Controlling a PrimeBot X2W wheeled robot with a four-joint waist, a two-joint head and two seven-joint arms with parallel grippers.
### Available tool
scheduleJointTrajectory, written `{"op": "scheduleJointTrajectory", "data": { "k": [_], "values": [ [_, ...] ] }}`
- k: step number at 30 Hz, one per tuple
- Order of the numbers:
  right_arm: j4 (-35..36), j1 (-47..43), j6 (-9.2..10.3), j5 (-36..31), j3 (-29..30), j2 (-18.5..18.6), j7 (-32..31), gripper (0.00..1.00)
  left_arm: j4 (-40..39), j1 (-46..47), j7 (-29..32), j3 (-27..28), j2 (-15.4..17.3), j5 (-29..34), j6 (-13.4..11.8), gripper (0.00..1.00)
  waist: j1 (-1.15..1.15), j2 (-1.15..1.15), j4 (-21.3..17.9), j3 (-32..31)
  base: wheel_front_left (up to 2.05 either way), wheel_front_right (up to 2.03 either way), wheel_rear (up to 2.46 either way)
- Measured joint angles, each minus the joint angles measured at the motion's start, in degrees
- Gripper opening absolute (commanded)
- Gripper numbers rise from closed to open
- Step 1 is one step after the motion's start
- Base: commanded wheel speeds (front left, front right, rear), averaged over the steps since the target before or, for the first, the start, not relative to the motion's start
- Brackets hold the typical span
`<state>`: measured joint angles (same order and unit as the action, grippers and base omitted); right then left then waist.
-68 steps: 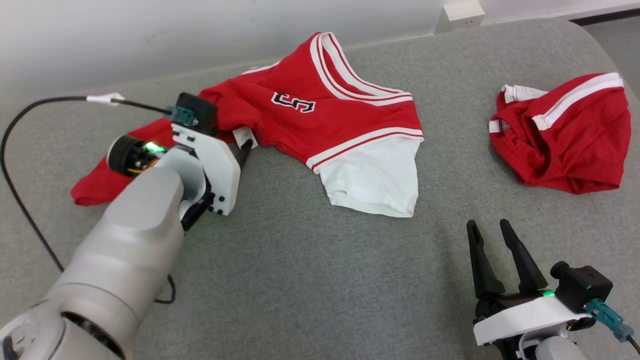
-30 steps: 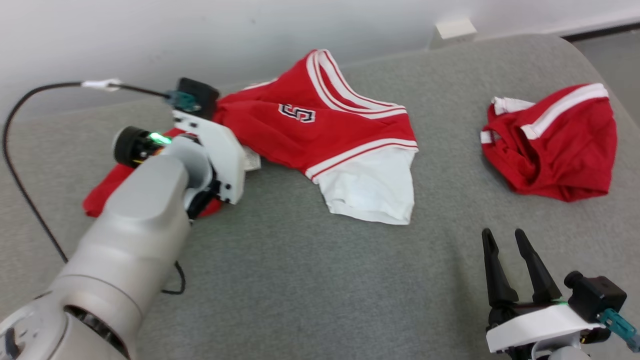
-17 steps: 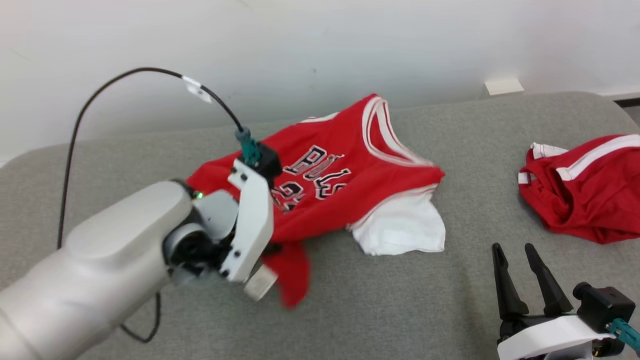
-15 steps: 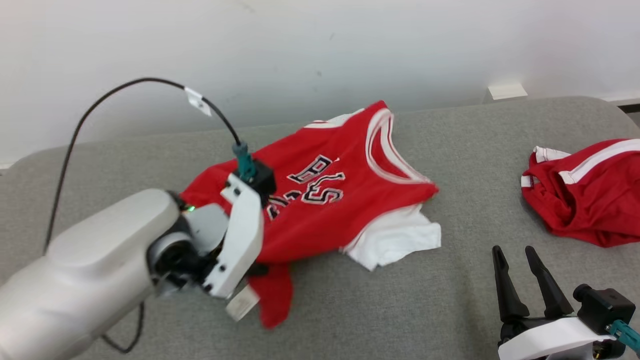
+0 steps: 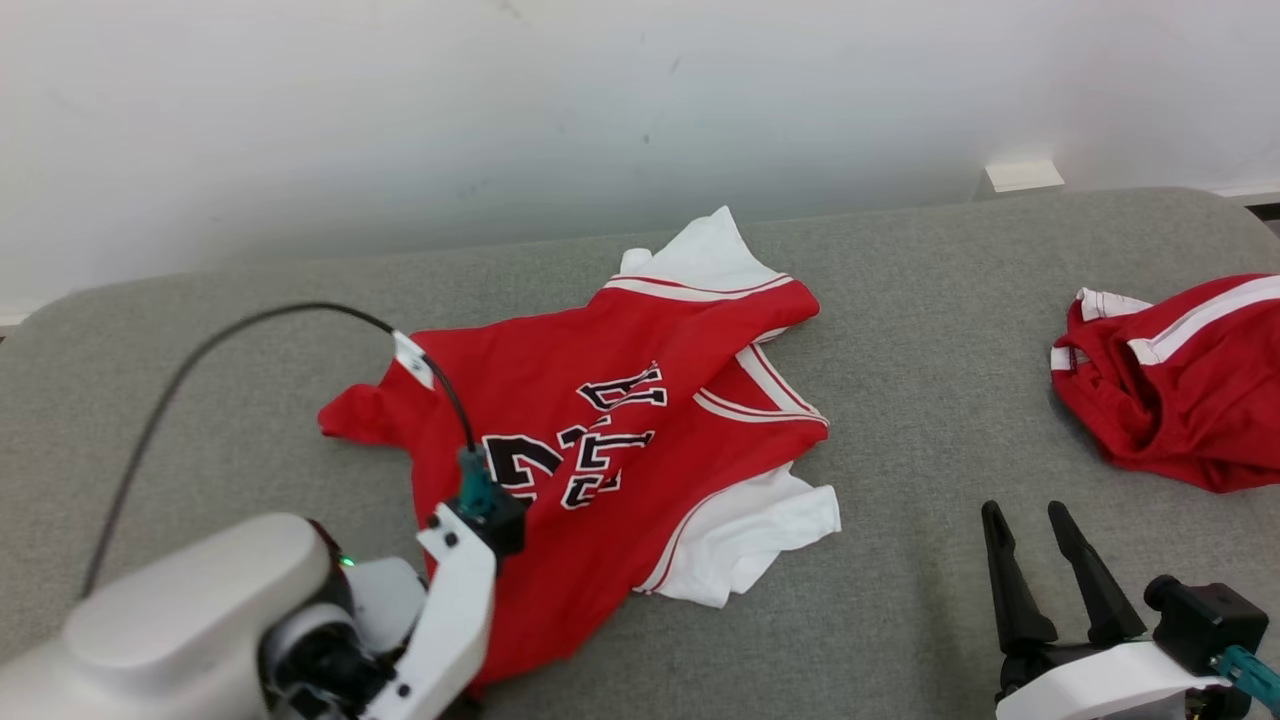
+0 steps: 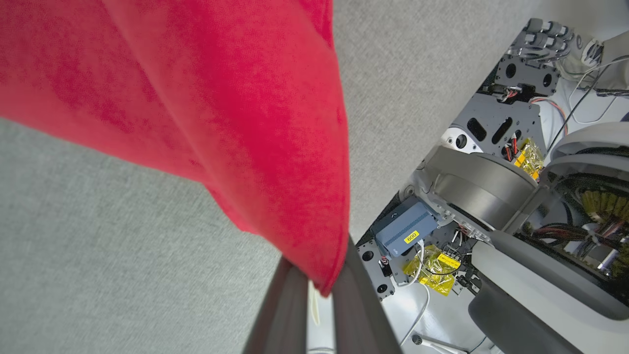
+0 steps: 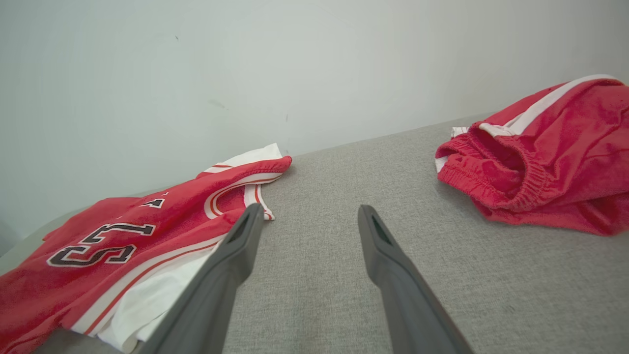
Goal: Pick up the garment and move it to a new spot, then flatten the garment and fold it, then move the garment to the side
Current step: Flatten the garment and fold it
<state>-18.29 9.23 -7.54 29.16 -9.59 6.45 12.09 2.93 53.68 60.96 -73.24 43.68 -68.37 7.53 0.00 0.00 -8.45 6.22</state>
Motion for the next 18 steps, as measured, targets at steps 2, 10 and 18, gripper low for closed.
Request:
{"op": "scheduleJointTrajectory", "data": {
  "k": [2, 10, 18],
  "values": [
    [0.04, 0.12, 0.00, -0.25, -0.30, -0.31, -0.19, 1.00, 1.03, -1.69, -2.45, -0.07, -1.99, 0.91, 0.00, 0.12, 0.00, 0.00, -0.11, 0.34, 0.00, 0.00, 0.00],
    [-0.01, 0.49, 0.00, -0.45, -0.29, -0.33, -0.45, 1.00, 4.10, -2.81, -9.03, 2.47, -4.90, 1.80, 0.00, 1.00, 0.00, 0.00, 0.41, -0.29, 0.00, 0.00, 0.00],
    [0.58, -1.49, 0.00, -0.65, 0.68, -0.20, -0.33, 1.00, -1.12, -1.27, -20.52, 11.74, -0.46, -0.65, -1.62, 1.00, 0.00, 0.00, 2.77, -2.39, 0.00, 0.00, 0.00]
  ]
}}
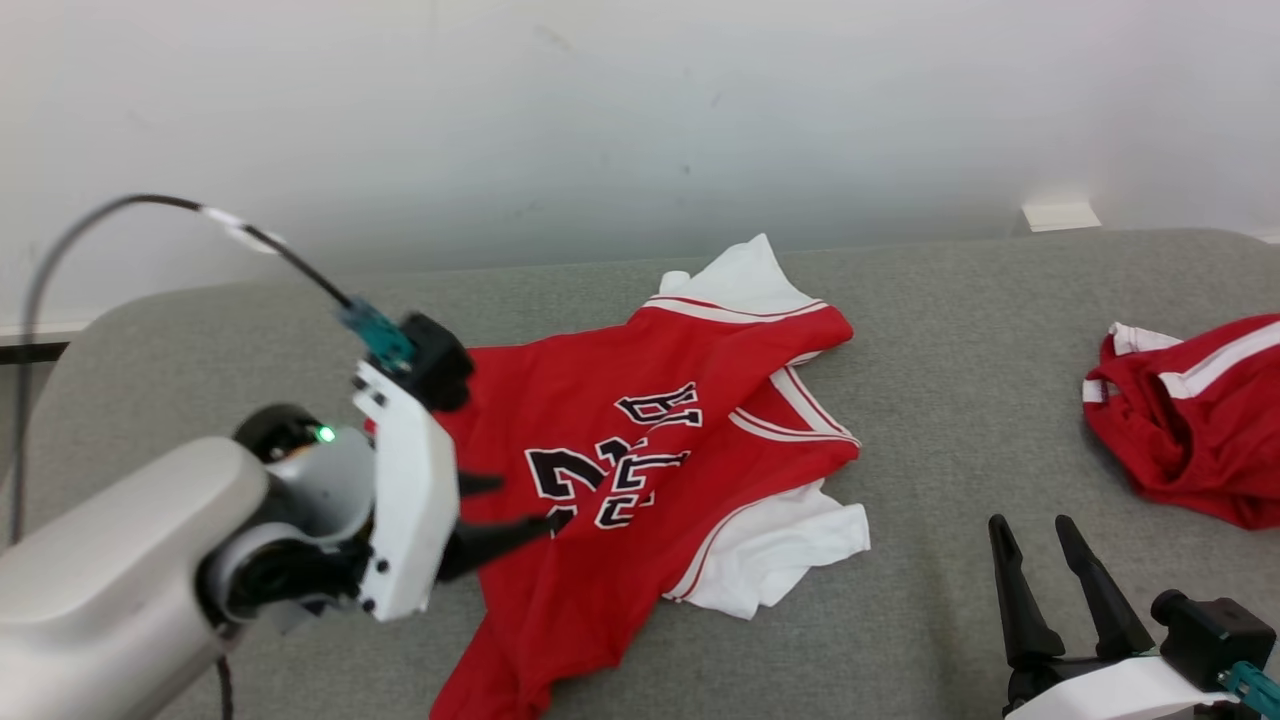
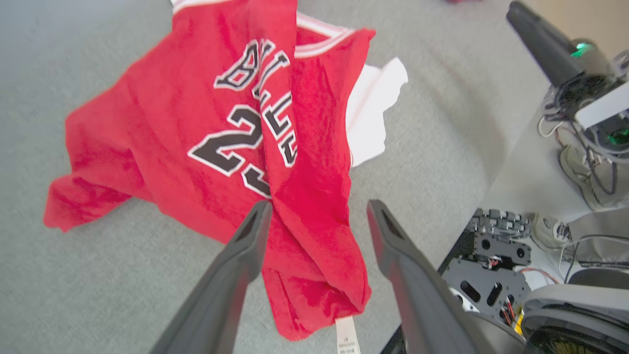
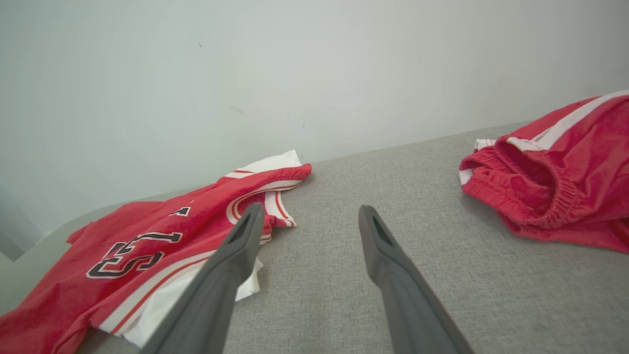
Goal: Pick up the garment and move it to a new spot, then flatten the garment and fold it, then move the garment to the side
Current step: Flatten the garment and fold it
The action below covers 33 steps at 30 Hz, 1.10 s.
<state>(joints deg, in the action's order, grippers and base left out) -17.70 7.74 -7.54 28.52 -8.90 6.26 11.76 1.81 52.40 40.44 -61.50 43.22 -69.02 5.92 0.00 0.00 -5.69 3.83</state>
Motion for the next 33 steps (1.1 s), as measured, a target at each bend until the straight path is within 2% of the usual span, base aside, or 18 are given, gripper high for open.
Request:
{"op": "scheduleJointTrajectory", "data": {
  "k": [5, 10, 14, 16, 20, 22, 24, 27, 30, 33],
  "values": [
    [1.14, -0.81, 0.00, -0.27, 0.97, -0.05, 0.41, 1.00, -2.63, -4.15, -17.18, 6.24, 2.59, 4.81, -6.11, 1.00, 0.00, 0.00, 1.64, 0.04, 0.00, 0.00, 0.00],
    [2.41, -1.81, 0.00, -0.51, 2.18, -0.18, 0.77, 1.00, -3.08, -12.95, -34.76, 11.35, 1.56, 6.02, -12.82, 1.00, 0.00, 0.00, 2.98, -0.02, 0.00, 0.00, 0.00],
    [3.52, -2.50, -0.01, -0.88, 2.54, -0.16, 0.93, 1.00, -2.22, -18.31, -46.90, 14.25, 1.64, 10.56, -19.15, 1.00, 0.00, 0.00, 3.87, -0.53, 0.00, 0.00, 0.00],
    [4.13, -3.01, 0.00, -0.99, 2.74, -0.12, 1.10, 1.00, -1.90, -21.43, -52.02, 16.07, 1.62, 11.16, -21.91, 1.00, 0.00, 0.00, 4.18, -0.85, 0.00, 0.00, 0.00],
    [5.21, -3.76, 0.00, -1.23, 3.21, -0.09, 1.27, 1.00, -2.50, -27.89, -55.19, 20.75, 0.62, 12.36, -25.77, 1.00, 0.00, 0.00, 4.68, -1.14, 0.00, 0.00, 0.00],
    [5.61, -4.48, 0.00, -1.56, 3.56, 0.00, 1.41, 1.00, -3.72, -31.16, -55.43, 24.68, -1.76, 14.21, -26.83, 1.00, 0.00, 0.00, 4.95, -1.32, 0.00, 0.00, 0.00],
    [6.23, -4.98, 0.00, -1.76, 3.83, -0.11, 1.42, 1.00, -4.76, -34.81, -55.50, 28.75, -3.96, 18.69, -27.66, 1.00, 0.00, 0.00, 5.14, -1.52, 0.00, 0.00, 0.00],
    [7.19, -5.75, 0.00, -1.86, 4.24, -0.57, 1.76, 1.00, -5.12, -41.95, -55.55, 34.94, -8.87, 22.86, -27.59, 1.00, 0.00, 0.00, 5.19, -1.66, 0.00, 0.00, 0.00],
    [7.61, -6.66, 0.00, -1.91, 4.57, -0.80, 1.90, 1.00, -4.35, -47.75, -55.56, 38.18, -13.16, 25.92, -25.42, 1.00, 0.00, 0.00, 5.20, -1.54, 0.00, 0.00, 0.00],
    [7.87, -6.95, 0.00, -2.15, 4.76, -1.03, 1.91, 1.00, -3.11, -50.12, -55.56, 39.94, -16.66, 28.24, -22.23, 1.00, 0.00, 0.00, 5.25, -1.18, 0.00, 0.00, 0.00]
  ]
}}
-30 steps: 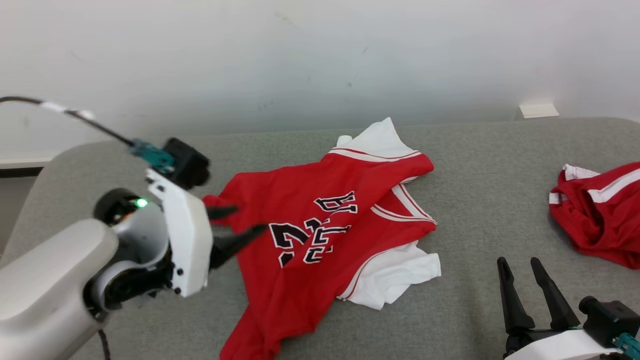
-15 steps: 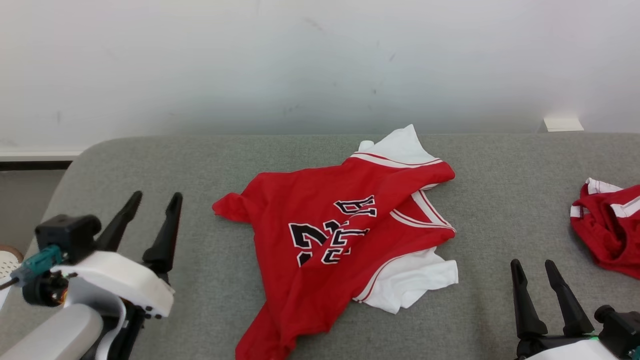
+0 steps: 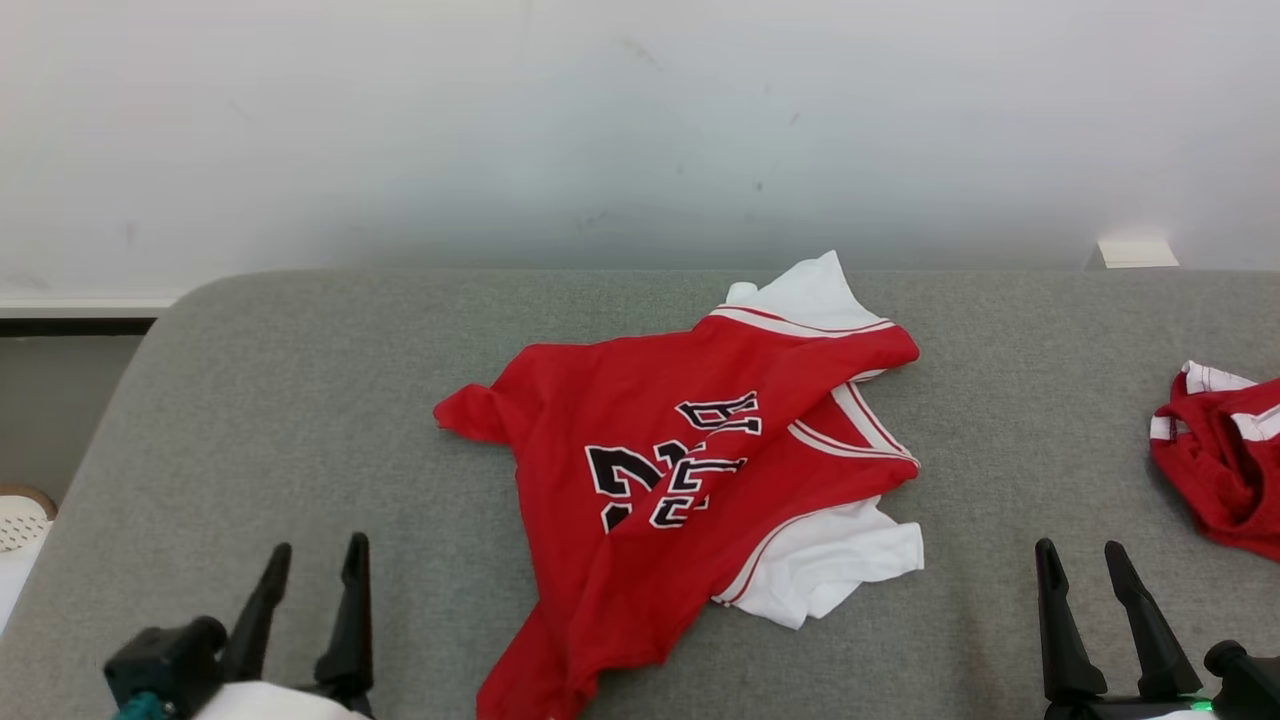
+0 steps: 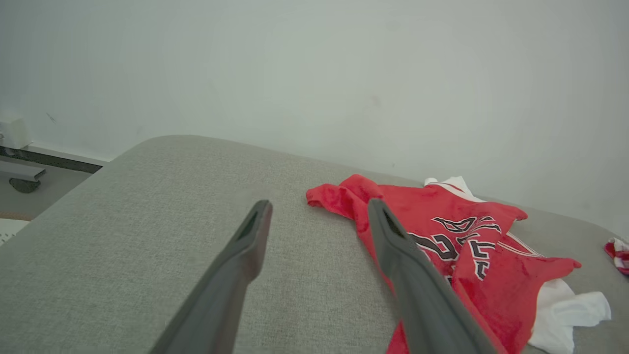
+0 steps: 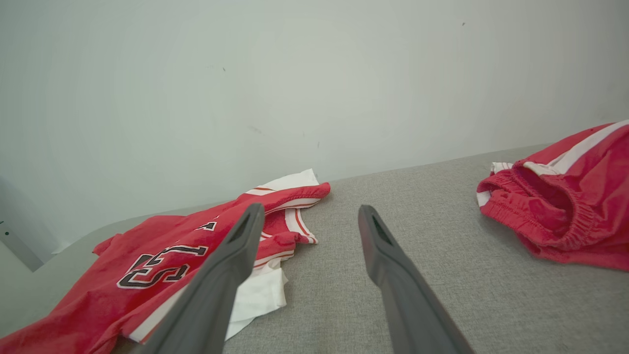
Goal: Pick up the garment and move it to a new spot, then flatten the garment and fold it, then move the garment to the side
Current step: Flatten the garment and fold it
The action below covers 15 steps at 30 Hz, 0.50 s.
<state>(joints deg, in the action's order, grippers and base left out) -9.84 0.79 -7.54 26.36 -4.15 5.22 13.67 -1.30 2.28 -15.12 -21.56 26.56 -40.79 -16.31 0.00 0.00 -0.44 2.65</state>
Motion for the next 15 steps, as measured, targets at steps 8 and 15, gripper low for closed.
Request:
{"op": "scheduleJointTrajectory", "data": {
  "k": [8, 15],
  "values": [
    [0.02, 0.53, 0.00, -0.27, -0.23, -0.12, -0.56, 1.00, 6.04, -0.58, 0.00, -0.40, -2.81, 2.94, 5.73, 1.00, 0.00, 0.00, -0.44, 0.34, 0.00, 0.00, 0.00],
    [-2.36, 1.60, 0.00, -1.25, -1.78, 0.24, -2.91, 1.00, 7.69, 1.28, 0.00, -0.23, -4.91, 4.42, 7.80, 1.00, 0.00, 0.00, -0.74, 1.06, 0.00, 0.00, 0.00]
  ]
}}
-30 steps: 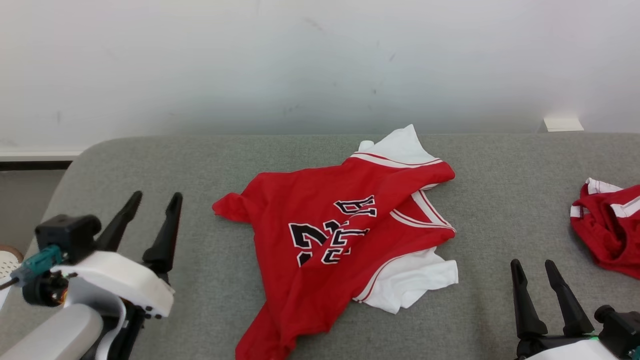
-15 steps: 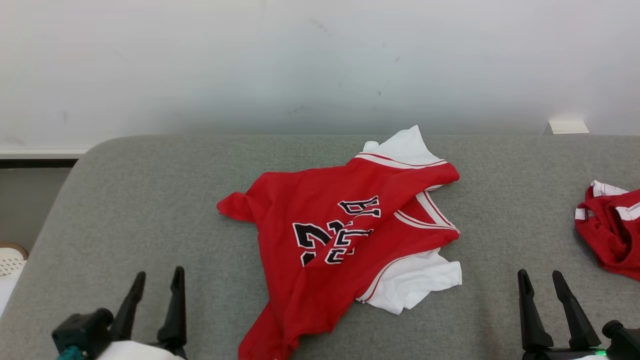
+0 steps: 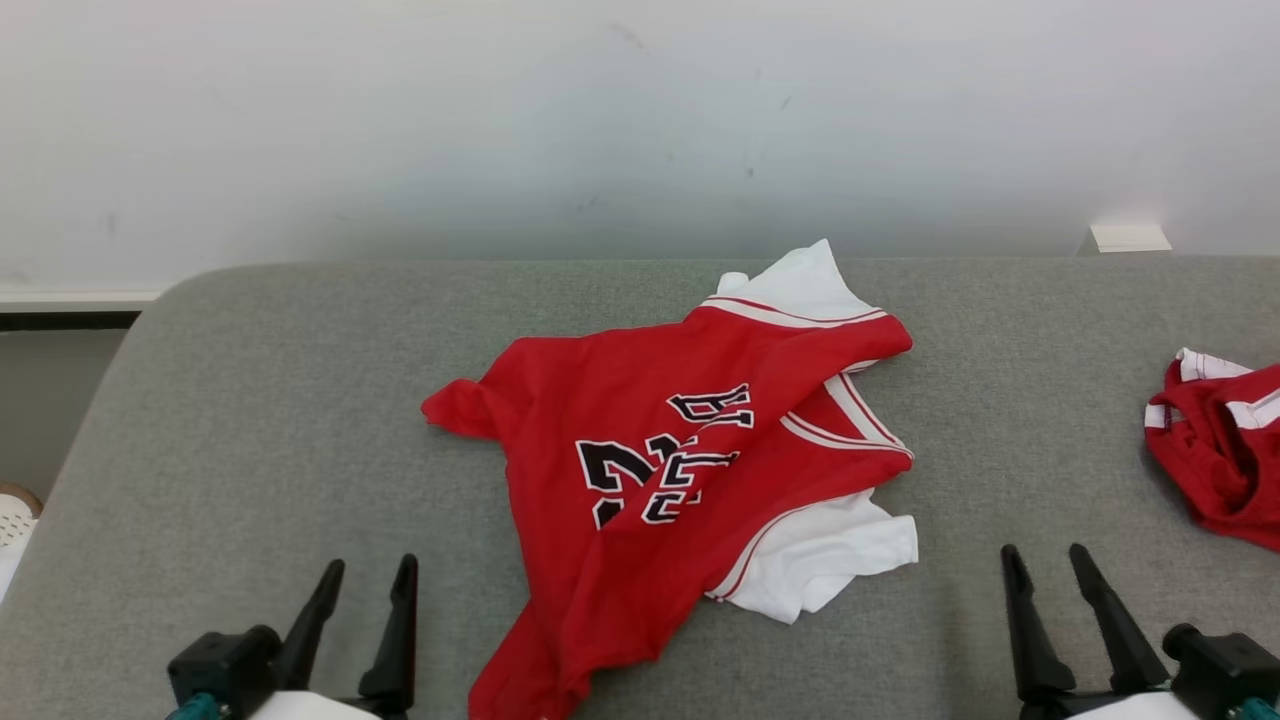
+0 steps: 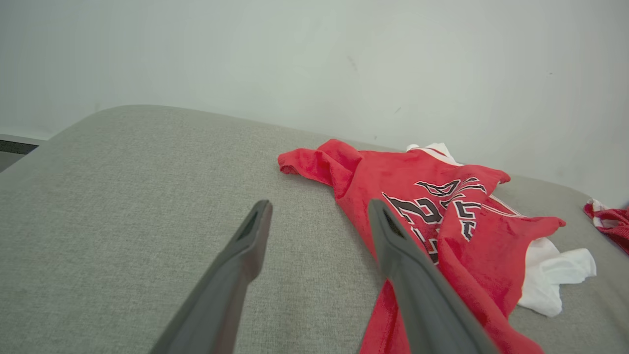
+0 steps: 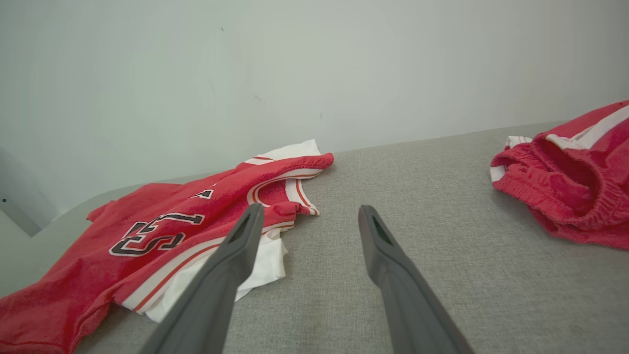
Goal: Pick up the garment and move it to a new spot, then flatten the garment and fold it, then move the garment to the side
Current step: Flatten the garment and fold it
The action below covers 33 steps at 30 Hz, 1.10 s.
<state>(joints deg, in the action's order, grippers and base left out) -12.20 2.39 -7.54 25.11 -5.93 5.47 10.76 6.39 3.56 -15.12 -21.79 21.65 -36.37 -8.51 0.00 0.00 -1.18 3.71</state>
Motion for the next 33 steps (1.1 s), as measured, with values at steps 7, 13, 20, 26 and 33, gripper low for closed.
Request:
{"op": "scheduleJointTrajectory", "data": {
  "k": [7, 13, 20, 26, 33],
  "values": [
    [-3.49, 4.53, 0.00, -0.56, -3.75, 1.29, -4.67, 1.00, 1.93, 0.02, 0.00, -0.20, -1.75, 1.09, 1.78, 1.00, 0.00, 0.00, 0.94, 1.06, 0.00, 0.00, 0.00],
    [-10.40, 10.85, 0.00, -0.77, -5.66, 1.82, -12.13, 1.00, 3.13, 1.76, 0.00, -0.26, -3.08, 2.52, 3.30, 1.00, 0.01, 0.00, 3.01, 2.57, 0.00, 0.00, 0.00],
    [-17.61, 13.23, 0.00, 0.00, -3.15, 0.10, -18.02, 1.00, 5.19, 2.07, -0.01, -0.71, -5.26, 3.08, 4.63, 1.00, 0.01, 0.00, 6.19, 2.87, 0.00, 0.00, 0.00],
    [-19.18, 13.83, 0.00, 1.41, -3.87, -0.64, -16.60, 0.38, 6.61, 2.09, 0.00, -0.70, -6.20, 3.57, 5.46, 1.00, 0.00, 0.00, 7.00, 2.08, 0.00, 0.00, 0.00],
    [-19.57, 13.98, 0.00, 4.65, -6.93, -0.54, -13.12, 0.00, 7.25, 2.09, 0.00, -0.34, -6.14, 4.05, 5.91, 1.00, 0.01, 0.00, 5.53, 1.77, 0.00, 0.00, 0.00]
  ]
}}
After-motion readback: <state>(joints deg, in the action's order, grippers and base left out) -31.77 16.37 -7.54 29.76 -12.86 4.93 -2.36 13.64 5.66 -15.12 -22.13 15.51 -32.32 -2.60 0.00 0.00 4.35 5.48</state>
